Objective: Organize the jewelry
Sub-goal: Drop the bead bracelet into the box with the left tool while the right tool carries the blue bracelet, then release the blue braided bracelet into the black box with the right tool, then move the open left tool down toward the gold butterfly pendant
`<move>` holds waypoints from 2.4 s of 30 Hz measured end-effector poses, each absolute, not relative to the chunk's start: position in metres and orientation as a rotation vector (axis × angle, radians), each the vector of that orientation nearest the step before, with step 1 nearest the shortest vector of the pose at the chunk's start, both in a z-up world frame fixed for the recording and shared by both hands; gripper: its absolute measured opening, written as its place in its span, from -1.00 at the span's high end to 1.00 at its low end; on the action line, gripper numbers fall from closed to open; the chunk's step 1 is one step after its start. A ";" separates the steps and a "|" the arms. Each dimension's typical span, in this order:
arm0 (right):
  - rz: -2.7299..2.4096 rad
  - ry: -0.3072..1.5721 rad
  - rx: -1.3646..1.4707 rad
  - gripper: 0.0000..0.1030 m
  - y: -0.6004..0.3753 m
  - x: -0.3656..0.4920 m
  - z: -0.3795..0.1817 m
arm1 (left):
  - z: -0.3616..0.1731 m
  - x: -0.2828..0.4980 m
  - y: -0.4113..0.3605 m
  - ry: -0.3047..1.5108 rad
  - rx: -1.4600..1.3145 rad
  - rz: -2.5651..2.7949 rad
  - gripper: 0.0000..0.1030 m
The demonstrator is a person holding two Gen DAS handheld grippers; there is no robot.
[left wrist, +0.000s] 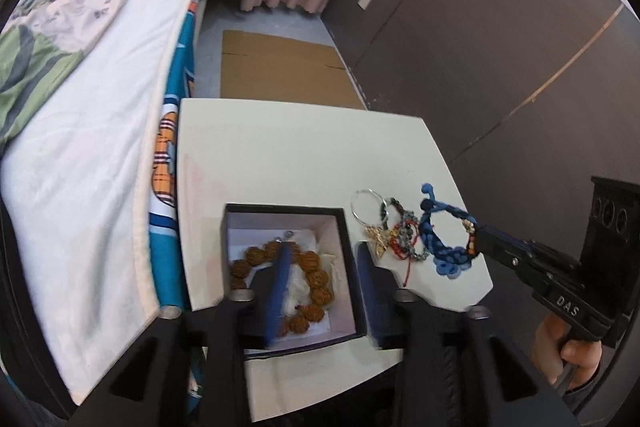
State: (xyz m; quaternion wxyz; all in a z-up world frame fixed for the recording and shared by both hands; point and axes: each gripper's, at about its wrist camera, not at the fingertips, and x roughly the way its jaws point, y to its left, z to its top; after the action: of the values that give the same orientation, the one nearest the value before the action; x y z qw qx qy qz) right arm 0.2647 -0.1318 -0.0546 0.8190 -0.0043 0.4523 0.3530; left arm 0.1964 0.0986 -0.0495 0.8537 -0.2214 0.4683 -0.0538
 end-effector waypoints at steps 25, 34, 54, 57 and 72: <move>0.922 0.999 0.034 -0.17 -0.049 0.249 -0.059 | -0.029 0.157 0.148 0.908 -0.523 0.051 -0.17; 0.831 1.013 0.085 -0.29 -0.098 0.258 -0.062 | -0.031 0.170 0.123 0.928 -0.488 0.004 -0.17; 0.636 1.025 0.168 -0.34 -0.204 0.273 -0.077 | -0.032 0.216 0.028 0.996 -0.291 -0.148 -0.17; 0.618 1.028 0.180 -0.34 -0.216 0.275 -0.081 | -0.036 0.225 0.014 1.010 -0.241 -0.164 -0.17; 0.553 1.056 0.243 -0.34 -0.261 0.292 -0.100 | -0.082 0.280 -0.025 1.221 -0.280 -0.170 0.31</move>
State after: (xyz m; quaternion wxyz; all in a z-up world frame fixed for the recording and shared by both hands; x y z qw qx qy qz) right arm 0.2916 -0.2608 -0.1004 0.8206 0.1140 0.4962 0.2596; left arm 0.2803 -0.0251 -0.0816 0.8068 -0.1310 0.5706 -0.0796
